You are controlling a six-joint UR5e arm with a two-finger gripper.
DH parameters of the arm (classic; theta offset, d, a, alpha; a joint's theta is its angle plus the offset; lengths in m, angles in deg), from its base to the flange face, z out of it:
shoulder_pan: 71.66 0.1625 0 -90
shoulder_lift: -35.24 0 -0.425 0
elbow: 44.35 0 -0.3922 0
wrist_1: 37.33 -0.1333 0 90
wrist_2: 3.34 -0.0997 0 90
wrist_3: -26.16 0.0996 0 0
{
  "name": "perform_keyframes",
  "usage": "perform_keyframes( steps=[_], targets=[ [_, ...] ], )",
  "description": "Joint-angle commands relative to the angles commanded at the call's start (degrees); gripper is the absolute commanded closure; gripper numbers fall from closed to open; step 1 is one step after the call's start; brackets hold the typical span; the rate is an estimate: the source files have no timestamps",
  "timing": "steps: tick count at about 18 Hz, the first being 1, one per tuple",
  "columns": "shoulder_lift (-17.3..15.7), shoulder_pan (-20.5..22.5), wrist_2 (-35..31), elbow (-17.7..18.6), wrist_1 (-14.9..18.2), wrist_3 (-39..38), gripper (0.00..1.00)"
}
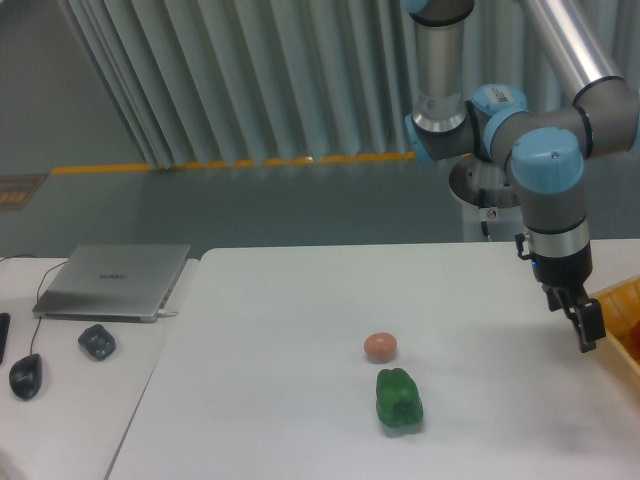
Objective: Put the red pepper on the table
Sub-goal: 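Move the gripper down into the yellow crate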
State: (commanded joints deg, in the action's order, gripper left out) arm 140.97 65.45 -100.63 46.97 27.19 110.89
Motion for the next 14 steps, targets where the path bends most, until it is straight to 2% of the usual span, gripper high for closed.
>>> perform_keyframes(
  steps=[4,9,14],
  targets=[
    [0.2,-0.2,0.2,-0.3,-0.1,-0.6,0.00],
    [0.1,0.3,-0.2,2.3,-0.4,-0.7,0.00],
    [0.0,1.5,0.3,2.8,-0.6,0.0,0.00]
  ],
)
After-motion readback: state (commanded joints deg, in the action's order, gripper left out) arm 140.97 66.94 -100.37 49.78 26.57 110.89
